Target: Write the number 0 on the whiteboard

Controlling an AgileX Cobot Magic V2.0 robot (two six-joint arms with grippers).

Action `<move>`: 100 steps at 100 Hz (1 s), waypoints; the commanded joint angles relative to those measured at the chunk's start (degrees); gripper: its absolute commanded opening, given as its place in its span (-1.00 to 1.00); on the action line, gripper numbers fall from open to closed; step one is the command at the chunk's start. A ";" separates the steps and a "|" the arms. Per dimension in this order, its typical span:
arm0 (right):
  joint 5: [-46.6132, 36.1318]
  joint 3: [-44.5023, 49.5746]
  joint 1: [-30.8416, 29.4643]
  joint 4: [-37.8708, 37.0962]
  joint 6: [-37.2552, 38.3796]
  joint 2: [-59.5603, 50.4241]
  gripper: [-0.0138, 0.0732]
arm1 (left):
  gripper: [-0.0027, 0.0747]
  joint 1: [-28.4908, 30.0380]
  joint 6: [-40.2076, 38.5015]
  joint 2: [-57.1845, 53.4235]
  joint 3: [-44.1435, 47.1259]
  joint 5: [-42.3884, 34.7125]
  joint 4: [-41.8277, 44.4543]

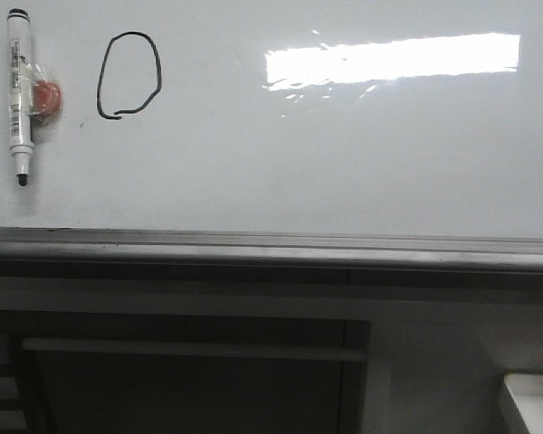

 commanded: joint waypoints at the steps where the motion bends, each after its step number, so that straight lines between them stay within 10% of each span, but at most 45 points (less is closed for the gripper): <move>1: -3.35 -1.41 -0.23 -0.85 -0.44 -0.93 -0.80 | -0.98 0.17 -0.78 -1.54 0.55 -3.33 0.21; 24: -2.73 -1.52 -0.23 -2.68 3.43 -0.93 -0.80 | -0.98 0.17 -0.78 -1.54 0.55 -3.33 0.21; 57: 6.47 -3.51 -1.37 -40.56 43.43 -0.56 -0.80 | -0.98 0.17 -0.78 -1.54 0.55 -3.33 0.21; 70: 12.26 -3.88 -7.30 -48.32 56.72 -0.56 -0.80 | -0.98 0.17 -0.78 -1.54 0.55 -3.33 0.21; 100: 19.15 -3.97 -27.89 -48.32 57.26 -0.56 -0.80 | -0.98 0.17 -0.78 -1.54 0.55 -3.33 0.21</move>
